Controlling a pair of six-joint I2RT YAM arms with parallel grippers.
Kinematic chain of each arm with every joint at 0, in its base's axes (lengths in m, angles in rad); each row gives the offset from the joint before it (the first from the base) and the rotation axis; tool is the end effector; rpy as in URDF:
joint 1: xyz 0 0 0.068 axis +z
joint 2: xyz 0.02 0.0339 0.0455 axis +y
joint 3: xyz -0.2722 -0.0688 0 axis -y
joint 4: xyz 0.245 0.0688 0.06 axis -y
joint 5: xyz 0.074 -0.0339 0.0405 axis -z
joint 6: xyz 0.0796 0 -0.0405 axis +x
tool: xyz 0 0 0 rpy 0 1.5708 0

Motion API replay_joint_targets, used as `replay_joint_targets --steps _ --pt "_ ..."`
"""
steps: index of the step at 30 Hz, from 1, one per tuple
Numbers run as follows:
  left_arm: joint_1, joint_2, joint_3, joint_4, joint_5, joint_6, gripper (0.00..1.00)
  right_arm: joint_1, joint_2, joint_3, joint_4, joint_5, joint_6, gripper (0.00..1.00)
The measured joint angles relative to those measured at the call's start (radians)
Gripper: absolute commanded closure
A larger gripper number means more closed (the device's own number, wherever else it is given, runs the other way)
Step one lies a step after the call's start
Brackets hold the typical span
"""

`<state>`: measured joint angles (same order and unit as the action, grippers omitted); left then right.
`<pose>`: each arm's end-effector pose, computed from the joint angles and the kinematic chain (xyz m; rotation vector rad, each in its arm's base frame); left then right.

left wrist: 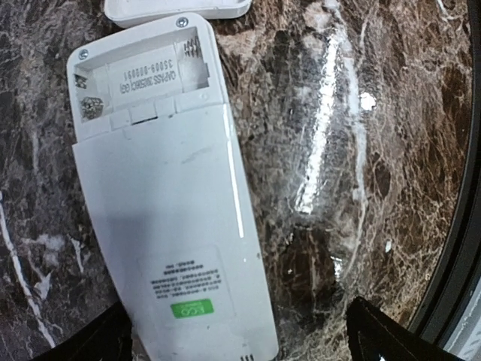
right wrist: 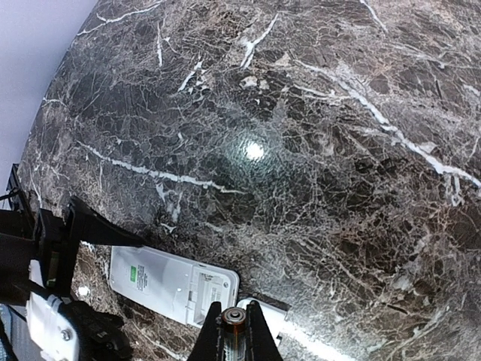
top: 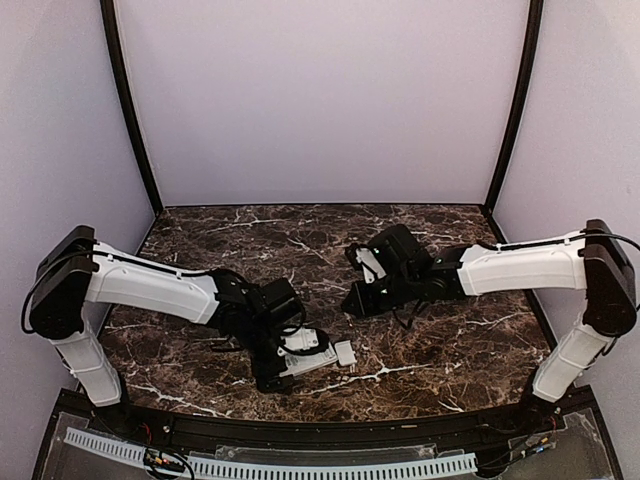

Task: Load the batteries into the remote control
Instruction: Move the remote control without batteries to the center of the board.

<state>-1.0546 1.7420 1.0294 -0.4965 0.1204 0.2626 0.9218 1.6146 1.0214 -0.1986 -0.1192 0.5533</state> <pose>0.1620 -0.3049 0.1238 1.7581 2.2209 -0.3573 0.2198 0.3054 0.1893 -0.5229 2.4688 0.8078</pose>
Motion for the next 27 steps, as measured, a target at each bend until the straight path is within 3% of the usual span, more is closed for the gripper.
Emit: replay_joint_targets --steps 7,12,17,22,27 --pt "0.021 -0.176 0.000 -0.010 0.017 -0.013 0.01 -0.005 0.006 0.021 -0.004 0.000 -0.058 1.00" --pt "0.092 -0.289 0.002 0.015 -0.006 -0.116 0.01 -0.005 -0.012 0.021 0.002 -0.003 -0.091 1.00" --pt "0.262 -0.372 -0.066 0.176 -0.082 -0.277 0.01 -0.006 -0.020 0.011 0.101 -0.072 -0.129 1.00" --pt "0.280 -0.408 -0.153 0.327 -0.164 -0.374 0.01 -0.006 -0.031 -0.045 0.234 -0.126 -0.138 1.00" --pt "0.284 -0.461 -0.214 0.361 -0.250 -0.424 0.01 -0.006 -0.027 -0.020 0.236 -0.153 -0.136 1.00"
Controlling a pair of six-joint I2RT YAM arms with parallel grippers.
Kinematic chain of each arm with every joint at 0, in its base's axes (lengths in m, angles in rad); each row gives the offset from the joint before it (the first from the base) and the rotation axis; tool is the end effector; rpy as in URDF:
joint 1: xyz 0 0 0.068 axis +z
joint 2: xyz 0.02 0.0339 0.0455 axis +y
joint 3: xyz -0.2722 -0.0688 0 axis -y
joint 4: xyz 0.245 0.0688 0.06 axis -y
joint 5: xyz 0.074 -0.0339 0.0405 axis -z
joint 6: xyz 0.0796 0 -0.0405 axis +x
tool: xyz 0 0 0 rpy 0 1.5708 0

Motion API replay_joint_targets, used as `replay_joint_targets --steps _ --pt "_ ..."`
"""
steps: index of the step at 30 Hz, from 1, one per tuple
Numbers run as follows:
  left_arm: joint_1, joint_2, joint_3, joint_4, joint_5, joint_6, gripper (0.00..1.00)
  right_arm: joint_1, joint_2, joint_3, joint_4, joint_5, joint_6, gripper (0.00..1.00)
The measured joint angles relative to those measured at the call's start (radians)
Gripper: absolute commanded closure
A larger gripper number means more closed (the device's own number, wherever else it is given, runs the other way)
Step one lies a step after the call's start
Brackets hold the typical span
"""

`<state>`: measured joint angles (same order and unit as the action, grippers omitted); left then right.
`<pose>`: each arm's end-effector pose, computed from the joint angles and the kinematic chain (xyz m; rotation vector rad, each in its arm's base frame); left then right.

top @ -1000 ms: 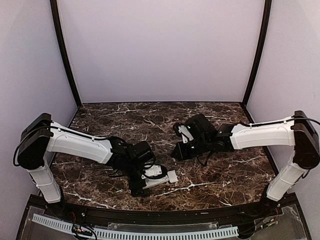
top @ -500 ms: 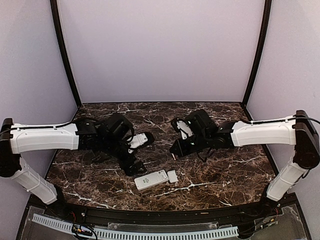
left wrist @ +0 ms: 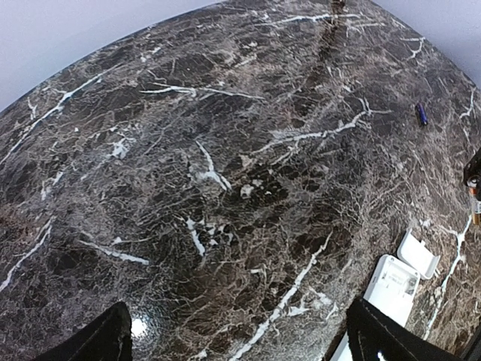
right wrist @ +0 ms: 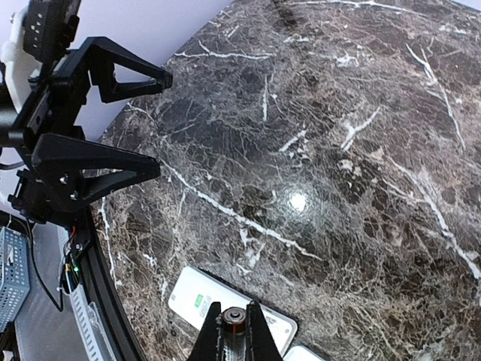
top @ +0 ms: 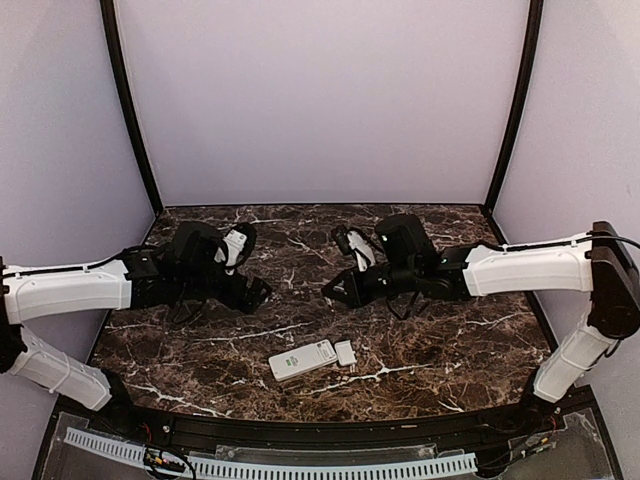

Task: Load the batteries into the remote control
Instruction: Move the remote control without batteries to the center of the board.

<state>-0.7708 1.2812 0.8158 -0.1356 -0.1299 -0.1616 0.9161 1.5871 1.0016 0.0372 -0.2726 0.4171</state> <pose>0.2326 -0.2116 0.2316 0.5856 2.1131 -0.3917 0.2207 0.3227 0.2217 -0.7345 2.1707 1.0388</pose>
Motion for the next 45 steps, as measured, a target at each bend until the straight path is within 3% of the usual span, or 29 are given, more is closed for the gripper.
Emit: replay_joint_targets --steps 7,17,22,27,35,41,45 --pt "0.016 -0.112 -0.099 0.050 0.000 -0.006 0.02 0.000 0.006 0.057 -0.030 -0.004 0.011 1.00" --pt "0.010 -0.215 -0.231 0.092 0.174 0.012 0.04 0.000 0.045 0.073 -0.064 0.074 -0.048 1.00" --pt "-0.092 -0.278 -0.332 0.147 0.114 0.030 0.03 0.006 0.046 0.076 -0.073 0.126 -0.069 1.00" --pt "-0.223 -0.169 -0.306 0.174 0.082 0.053 0.02 0.014 0.045 0.072 -0.106 0.180 -0.065 1.00" --pt "-0.248 -0.103 -0.298 0.187 0.109 0.084 0.01 0.028 0.043 0.087 -0.192 0.178 -0.033 1.00" --pt "-0.282 0.135 -0.172 0.167 0.185 0.134 0.01 0.042 0.006 0.071 -0.218 0.165 0.002 1.00" --pt "-0.294 0.214 -0.121 0.146 0.194 0.183 0.01 0.048 -0.037 0.037 -0.221 0.166 0.015 1.00"
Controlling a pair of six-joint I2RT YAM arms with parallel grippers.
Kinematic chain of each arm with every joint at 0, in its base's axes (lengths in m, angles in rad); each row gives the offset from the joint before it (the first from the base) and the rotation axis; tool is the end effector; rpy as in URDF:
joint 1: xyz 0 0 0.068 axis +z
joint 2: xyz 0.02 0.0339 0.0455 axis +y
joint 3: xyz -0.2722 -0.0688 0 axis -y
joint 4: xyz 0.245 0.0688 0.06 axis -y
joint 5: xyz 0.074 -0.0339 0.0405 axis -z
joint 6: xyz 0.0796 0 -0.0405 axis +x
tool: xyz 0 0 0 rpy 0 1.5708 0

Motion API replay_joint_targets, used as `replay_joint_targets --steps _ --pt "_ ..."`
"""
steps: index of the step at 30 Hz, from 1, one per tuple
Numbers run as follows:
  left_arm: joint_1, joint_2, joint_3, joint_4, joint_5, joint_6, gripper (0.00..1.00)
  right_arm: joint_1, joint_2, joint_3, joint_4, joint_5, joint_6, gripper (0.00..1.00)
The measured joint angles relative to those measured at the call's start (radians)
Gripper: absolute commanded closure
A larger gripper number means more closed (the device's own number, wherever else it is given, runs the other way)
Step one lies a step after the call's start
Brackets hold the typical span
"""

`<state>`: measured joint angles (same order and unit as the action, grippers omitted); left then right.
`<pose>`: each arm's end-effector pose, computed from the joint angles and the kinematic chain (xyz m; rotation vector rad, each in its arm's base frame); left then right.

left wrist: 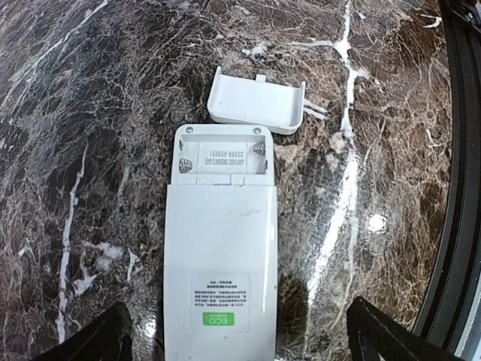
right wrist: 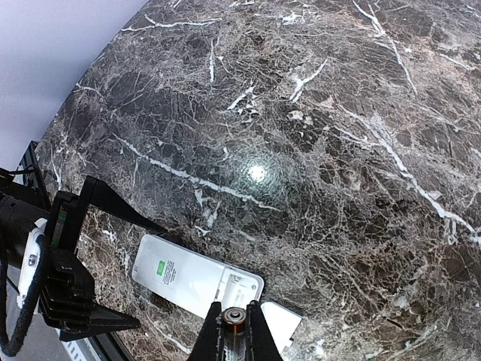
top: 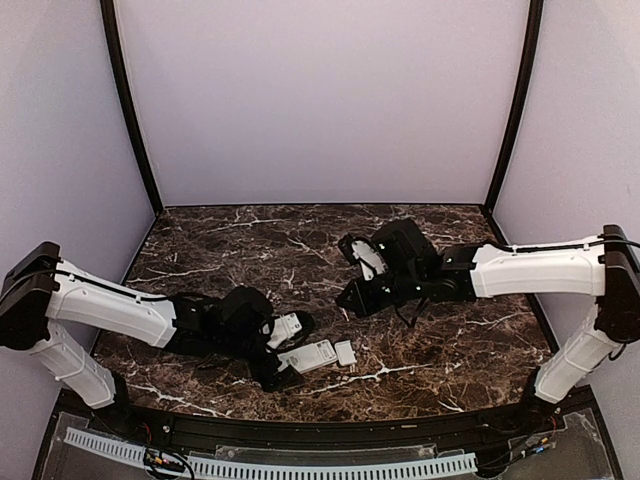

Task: Load the batteries into the remote control
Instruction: Move the remote control without batteries to the center of the board.

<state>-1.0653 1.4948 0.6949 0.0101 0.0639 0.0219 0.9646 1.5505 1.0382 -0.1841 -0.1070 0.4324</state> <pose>0.1510 -0.2834 0.1420 1.2869 2.0675 -0.5670 0.2066 0.3130 0.2196 -0.6920 2.3095 0.8232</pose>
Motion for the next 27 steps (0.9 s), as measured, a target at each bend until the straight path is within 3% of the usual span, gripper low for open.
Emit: replay_joint_targets --steps 10,20,24,27 --pt "0.008 0.145 0.141 -0.073 -0.042 0.126 0.02 0.006 -0.011 -0.030 -0.033 -0.001 0.000 1.00" --pt "0.035 0.223 0.199 -0.144 -0.014 0.151 0.05 0.002 -0.022 -0.017 -0.060 -0.001 -0.038 1.00" --pt "0.062 0.235 0.219 -0.171 0.007 0.151 0.08 -0.005 -0.025 -0.008 -0.057 -0.010 -0.070 1.00" --pt "0.072 0.258 0.252 -0.207 0.023 0.157 0.16 -0.006 -0.027 -0.001 -0.053 -0.013 -0.094 1.00"
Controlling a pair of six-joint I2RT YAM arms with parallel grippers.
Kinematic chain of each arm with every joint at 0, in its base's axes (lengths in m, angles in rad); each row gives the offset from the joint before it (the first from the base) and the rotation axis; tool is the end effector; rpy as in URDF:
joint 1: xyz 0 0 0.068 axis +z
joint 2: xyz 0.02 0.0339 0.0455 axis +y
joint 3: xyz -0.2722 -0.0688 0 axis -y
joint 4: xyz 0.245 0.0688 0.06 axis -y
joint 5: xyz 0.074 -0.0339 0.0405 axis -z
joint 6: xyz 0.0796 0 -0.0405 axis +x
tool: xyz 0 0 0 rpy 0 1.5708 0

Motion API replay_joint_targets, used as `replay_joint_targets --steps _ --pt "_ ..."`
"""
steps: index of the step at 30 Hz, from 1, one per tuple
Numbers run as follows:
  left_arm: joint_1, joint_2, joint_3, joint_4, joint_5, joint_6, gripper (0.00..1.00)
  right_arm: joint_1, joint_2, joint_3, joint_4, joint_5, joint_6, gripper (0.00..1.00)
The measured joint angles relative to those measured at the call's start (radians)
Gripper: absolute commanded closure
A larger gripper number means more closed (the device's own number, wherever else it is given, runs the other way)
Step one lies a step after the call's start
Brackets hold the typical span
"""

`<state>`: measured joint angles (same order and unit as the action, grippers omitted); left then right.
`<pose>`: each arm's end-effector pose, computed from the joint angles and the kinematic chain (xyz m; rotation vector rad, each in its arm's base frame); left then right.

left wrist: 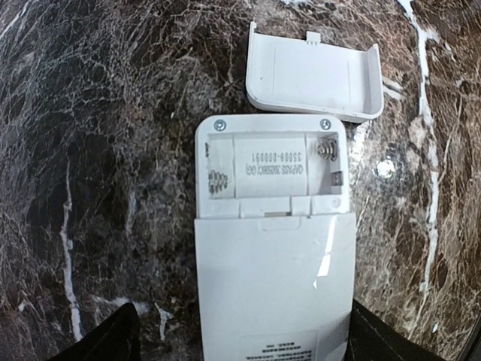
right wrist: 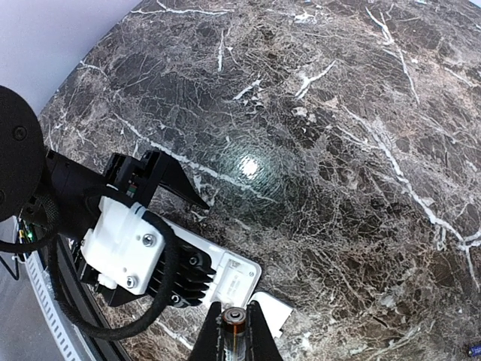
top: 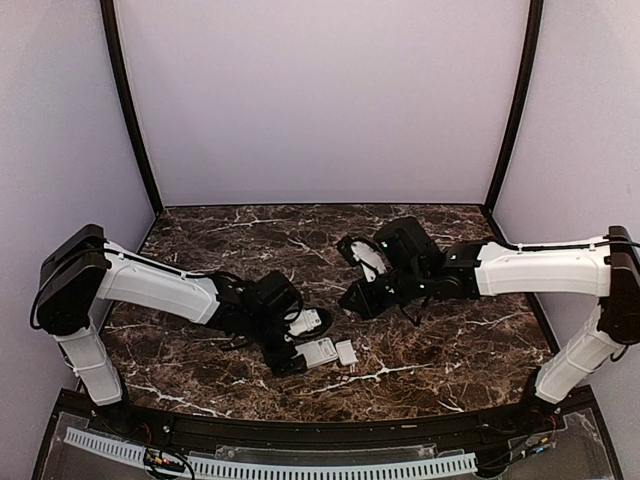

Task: Load the batteries into the remote control
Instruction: Move the remote control without batteries to the center of the board.

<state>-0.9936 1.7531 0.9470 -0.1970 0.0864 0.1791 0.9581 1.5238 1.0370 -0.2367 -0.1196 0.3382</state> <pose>0.1932 -0.3094 0.1167 1.4796 2.1676 -0.4074 0.2030 0.3053 0.2225 -0.8012 2.2871 0.7751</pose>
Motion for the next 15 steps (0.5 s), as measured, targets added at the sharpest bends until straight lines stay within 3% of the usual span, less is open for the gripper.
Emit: replay_joint_targets --steps 5,15 --pt "0.001 0.060 0.083 -0.044 0.021 0.022 0.38 -0.011 -0.032 -0.002 -0.002 -0.003 -0.024 1.00" --pt "-0.017 0.116 0.159 -0.072 0.047 0.039 0.68 -0.090 -0.167 -0.072 -0.017 0.031 -0.014 1.00"
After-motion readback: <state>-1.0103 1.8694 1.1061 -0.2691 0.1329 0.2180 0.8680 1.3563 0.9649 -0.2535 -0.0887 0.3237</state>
